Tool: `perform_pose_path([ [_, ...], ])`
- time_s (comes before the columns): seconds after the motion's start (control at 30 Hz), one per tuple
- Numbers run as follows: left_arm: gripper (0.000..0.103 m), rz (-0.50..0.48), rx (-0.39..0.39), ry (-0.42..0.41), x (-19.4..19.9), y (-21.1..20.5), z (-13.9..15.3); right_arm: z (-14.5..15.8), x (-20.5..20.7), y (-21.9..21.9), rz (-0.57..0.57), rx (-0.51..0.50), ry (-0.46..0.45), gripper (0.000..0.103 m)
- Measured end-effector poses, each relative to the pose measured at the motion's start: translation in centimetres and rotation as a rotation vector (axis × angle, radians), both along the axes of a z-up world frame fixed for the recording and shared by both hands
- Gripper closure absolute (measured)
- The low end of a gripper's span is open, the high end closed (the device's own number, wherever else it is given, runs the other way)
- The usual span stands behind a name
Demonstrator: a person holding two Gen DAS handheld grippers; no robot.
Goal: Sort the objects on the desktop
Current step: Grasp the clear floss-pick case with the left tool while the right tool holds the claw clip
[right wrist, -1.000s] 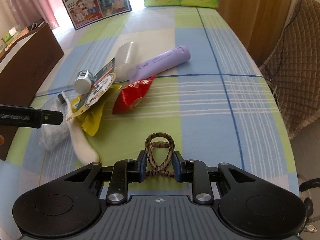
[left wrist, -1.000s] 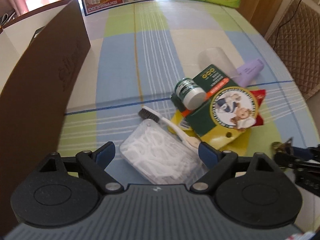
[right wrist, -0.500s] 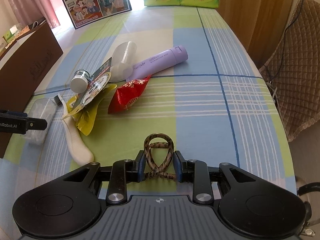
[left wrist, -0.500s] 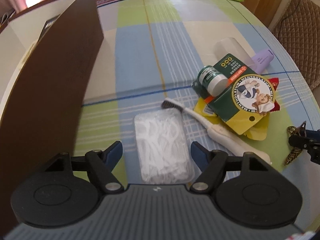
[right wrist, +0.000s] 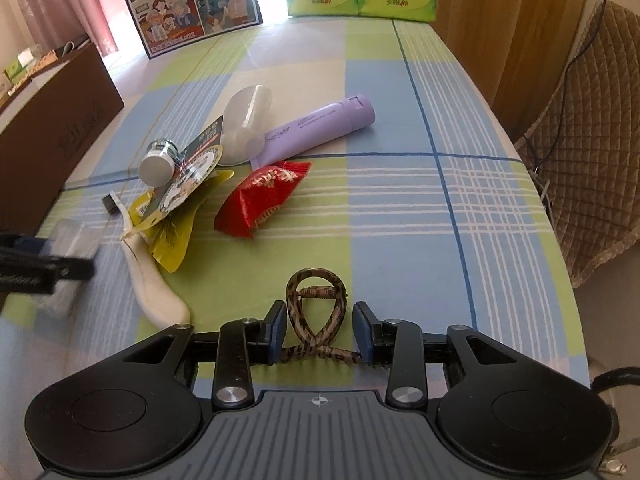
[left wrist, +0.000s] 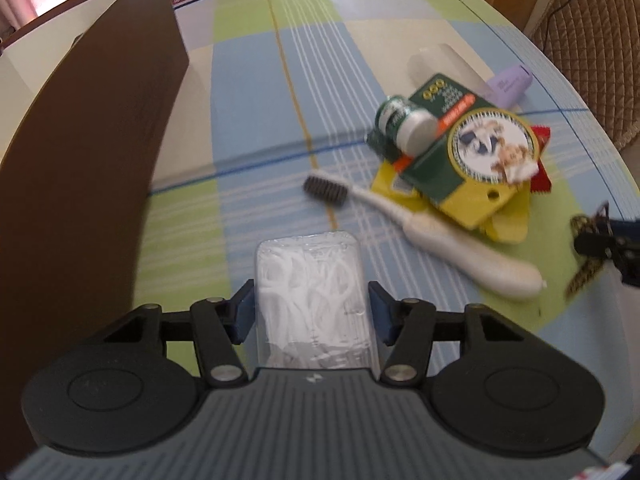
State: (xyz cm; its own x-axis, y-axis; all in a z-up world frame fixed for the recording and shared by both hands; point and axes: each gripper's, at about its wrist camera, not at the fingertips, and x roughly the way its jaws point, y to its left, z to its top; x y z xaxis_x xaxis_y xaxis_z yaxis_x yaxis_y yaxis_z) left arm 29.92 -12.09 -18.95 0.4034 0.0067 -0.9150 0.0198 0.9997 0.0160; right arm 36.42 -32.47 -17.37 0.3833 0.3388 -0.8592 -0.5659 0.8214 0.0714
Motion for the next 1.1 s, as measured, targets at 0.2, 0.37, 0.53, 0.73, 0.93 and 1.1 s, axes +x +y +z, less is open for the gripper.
perform_pose_path([
  [0.2,0.051,-0.010,-0.011,0.021,-3.2,0.1,0.4,0.3,-1.8,0.5,0.087,-0.007,0.009,0.078],
  [0.37,0.051,0.007,-0.063,0.011,-5.9,0.4,1.6,1.7,-3.9,0.4,0.123,0.047,0.032,0.078],
  [0.53,0.051,0.006,-0.070,-0.024,-7.7,0.4,3.4,3.4,-6.1,1.4,0.174,0.070,0.029,0.078],
  [0.73,0.051,-0.004,-0.085,-0.107,-9.4,0.7,6.8,6.3,-9.2,3.0,0.260,0.110,0.001,0.078],
  [0.93,0.051,0.010,-0.110,-0.186,-11.6,1.9,10.6,9.4,-11.8,5.2,0.345,0.150,-0.032,0.078],
  [1.1,0.051,0.038,-0.109,-0.236,-13.2,3.9,13.4,11.9,-13.7,7.6,0.420,0.201,-0.050,0.078],
])
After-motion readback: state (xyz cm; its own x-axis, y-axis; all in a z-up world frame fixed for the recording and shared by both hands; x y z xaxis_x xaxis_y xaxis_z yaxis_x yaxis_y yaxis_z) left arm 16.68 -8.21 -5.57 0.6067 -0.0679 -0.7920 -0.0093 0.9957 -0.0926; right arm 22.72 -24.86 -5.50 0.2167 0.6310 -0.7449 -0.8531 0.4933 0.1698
